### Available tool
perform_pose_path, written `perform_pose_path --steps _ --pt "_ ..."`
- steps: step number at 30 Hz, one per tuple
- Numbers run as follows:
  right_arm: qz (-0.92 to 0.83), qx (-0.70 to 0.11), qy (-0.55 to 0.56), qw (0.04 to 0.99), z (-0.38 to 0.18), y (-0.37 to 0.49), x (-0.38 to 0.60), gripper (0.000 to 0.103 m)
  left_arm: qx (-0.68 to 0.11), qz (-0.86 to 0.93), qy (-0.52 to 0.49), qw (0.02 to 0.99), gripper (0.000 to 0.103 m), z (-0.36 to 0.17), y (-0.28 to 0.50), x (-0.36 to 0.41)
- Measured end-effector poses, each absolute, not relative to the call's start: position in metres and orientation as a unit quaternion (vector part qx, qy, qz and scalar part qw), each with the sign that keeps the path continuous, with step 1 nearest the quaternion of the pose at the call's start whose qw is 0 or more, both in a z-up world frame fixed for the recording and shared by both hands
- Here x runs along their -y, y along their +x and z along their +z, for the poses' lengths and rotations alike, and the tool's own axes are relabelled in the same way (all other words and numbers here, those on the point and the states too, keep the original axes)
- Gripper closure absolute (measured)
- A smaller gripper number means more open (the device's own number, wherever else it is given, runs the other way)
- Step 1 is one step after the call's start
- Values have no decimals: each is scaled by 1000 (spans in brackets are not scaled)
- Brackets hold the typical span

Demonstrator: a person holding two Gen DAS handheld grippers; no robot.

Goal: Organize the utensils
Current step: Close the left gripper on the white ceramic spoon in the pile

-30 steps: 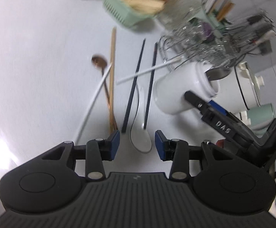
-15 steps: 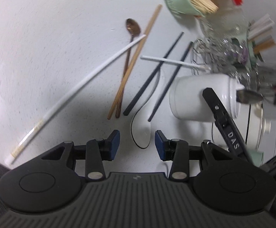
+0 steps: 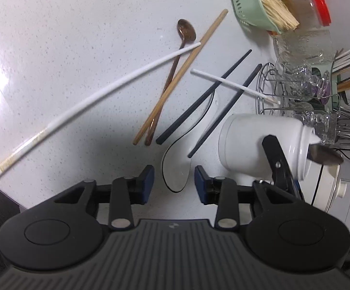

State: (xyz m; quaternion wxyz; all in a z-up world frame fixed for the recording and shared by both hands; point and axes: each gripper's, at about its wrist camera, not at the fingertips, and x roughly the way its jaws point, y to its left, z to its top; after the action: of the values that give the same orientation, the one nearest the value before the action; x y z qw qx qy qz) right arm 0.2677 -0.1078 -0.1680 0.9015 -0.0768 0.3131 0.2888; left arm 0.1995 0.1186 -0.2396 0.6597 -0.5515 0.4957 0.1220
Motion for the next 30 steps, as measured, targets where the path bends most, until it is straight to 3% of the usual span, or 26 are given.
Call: perform_pose_path --steps 15,20,25,30 --pt "271 -314 -71 907 -168 236 121 13 -503 140 -567 637 82 -252 205 -117" --pt "259 -315 -67 911 -168 230 120 13 -511 147 -551 643 83 -248 212 -114" --pt "252 -314 -64 913 -169 225 121 13 -515 163 -533 651 95 -246 216 -115" --pt "246 -312 -62 916 -169 221 121 13 -525 168 -494 672 96 -238 223 -119"
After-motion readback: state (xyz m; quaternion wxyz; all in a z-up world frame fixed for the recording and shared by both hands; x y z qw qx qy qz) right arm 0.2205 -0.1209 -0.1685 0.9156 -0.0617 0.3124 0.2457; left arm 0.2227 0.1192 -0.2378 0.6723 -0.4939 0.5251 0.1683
